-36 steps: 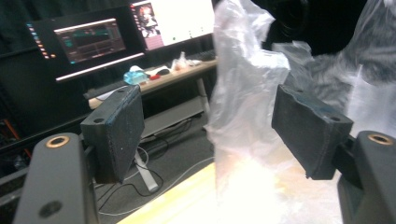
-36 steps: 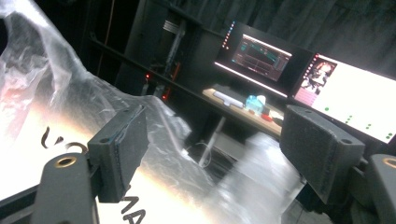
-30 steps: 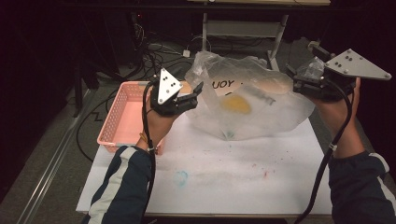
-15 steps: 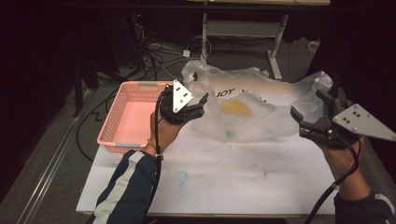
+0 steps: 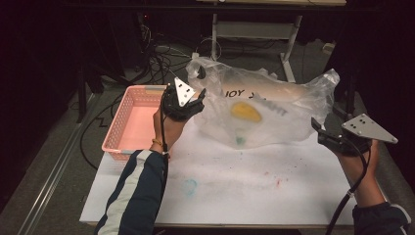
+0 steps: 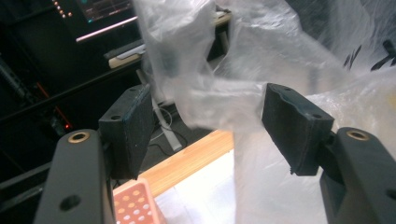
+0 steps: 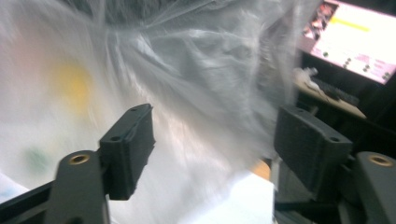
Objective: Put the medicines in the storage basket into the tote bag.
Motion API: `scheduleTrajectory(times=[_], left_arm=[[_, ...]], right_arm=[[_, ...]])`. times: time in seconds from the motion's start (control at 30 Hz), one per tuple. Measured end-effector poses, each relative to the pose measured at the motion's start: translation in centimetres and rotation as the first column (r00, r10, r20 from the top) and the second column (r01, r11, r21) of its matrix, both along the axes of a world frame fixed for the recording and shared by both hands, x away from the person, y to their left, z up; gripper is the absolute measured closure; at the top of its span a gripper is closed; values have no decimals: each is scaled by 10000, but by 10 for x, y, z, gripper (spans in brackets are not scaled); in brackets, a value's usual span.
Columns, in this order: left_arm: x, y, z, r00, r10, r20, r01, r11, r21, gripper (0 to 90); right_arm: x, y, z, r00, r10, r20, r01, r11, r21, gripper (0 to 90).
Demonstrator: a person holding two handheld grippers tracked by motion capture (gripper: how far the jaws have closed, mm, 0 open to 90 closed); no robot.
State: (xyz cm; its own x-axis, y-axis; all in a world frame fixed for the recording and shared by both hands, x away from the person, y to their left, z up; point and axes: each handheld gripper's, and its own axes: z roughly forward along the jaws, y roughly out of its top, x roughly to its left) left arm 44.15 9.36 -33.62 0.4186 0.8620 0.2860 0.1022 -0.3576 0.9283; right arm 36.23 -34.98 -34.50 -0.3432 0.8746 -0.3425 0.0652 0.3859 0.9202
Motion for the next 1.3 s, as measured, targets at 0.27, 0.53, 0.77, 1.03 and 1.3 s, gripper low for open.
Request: scheduleTrajectory(times=[0.27,0.53,0.77,1.03,1.3], left_arm=[[2,19,-14,9982,-248,-548,226,9990,-395,318],[-16,23,-21,9941,-715,-812,710,9974,-97,287],[-50,34,-34,9840,-1390,-1116,1405,9901,59,220],[-104,59,-56,9768,-1555,-1476,1661,9841,625,164],[-134,82,-90,9562,-1664,-2410,1922,9774,879,163]], right_arm=[[21,-9,-23,9953,-21,-971,64,9990,443,321],[11,-25,-21,9971,-31,-754,85,9974,721,270],[-7,-23,-26,9975,255,-661,-215,9980,596,243],[-18,-10,-40,9920,603,-1105,-582,9981,214,232],[-27,-9,-57,9823,928,-1627,-900,9956,247,203]])
